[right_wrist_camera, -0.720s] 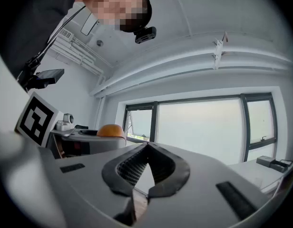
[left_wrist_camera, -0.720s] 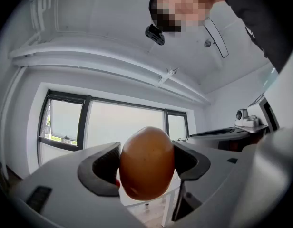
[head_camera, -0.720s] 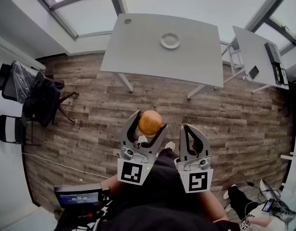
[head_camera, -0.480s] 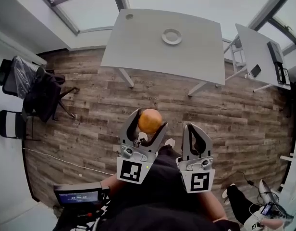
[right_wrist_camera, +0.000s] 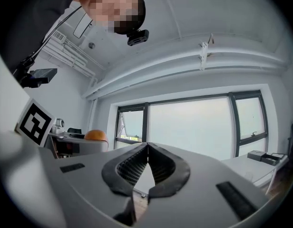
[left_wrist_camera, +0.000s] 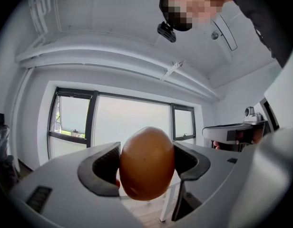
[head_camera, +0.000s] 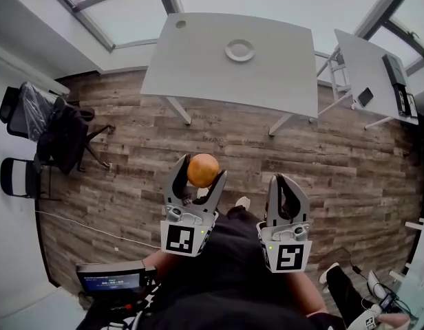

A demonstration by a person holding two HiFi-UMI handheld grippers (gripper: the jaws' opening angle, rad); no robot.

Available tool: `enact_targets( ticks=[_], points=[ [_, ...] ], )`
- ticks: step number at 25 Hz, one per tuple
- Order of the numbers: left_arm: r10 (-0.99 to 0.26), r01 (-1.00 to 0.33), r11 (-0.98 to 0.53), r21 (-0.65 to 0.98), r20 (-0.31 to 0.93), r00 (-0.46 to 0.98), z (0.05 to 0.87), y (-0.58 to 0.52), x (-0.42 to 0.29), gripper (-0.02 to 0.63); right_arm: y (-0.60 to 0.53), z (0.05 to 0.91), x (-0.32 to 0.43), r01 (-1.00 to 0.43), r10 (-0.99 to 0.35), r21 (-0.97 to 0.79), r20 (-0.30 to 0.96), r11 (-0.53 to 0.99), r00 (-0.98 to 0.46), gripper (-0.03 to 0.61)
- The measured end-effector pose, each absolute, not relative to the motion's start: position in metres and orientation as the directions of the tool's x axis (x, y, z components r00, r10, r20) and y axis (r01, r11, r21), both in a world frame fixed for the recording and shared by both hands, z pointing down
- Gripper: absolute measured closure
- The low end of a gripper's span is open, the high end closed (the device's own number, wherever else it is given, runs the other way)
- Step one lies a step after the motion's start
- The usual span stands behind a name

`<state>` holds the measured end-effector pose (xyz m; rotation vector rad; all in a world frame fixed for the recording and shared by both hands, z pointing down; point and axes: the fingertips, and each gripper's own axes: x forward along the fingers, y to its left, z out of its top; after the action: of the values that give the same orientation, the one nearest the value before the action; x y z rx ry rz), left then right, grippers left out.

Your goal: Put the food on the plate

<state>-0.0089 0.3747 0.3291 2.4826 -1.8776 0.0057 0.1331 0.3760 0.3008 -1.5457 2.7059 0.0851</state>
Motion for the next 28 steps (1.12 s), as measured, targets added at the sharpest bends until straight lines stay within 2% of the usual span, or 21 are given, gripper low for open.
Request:
enact_targets(
  ticks=[11, 16, 22, 28],
  points=[
    [-0.982, -0.982, -0.181, 0.056, 0.038, 0.184, 0.338, 0.367, 0.017, 0.298, 0.376, 0.318, 0.172, -0.808, -0.809, 0.058, -0.009, 0.586, -0.587, 0.571],
    [-0.988, -0.987, -0.143, 0.07, 0.052, 0.146, 0.342, 0.366, 0.02, 0.298, 0.375, 0.334, 0.203, -0.83, -0.83, -0.008, 0.018, 0.558, -0.558, 0.571],
    [-0.986, -0.986, -0.163, 0.032, 0.043, 0.164, 0.334, 0.353, 0.031, 0.298, 0.364, 0.336, 0.225, -0.853, -0.853, -0.02, 0.017, 0.522, -0.522, 0.571],
    [-0.978, -0.976, -0.207, 0.064, 0.015, 0.208, 0.325, 0.33, 0.045, 0.298, 0.355, 0.329, 0.223, -0.859, -0.859, -0.025, -0.004, 0.512, -0.512, 0.571]
  ],
)
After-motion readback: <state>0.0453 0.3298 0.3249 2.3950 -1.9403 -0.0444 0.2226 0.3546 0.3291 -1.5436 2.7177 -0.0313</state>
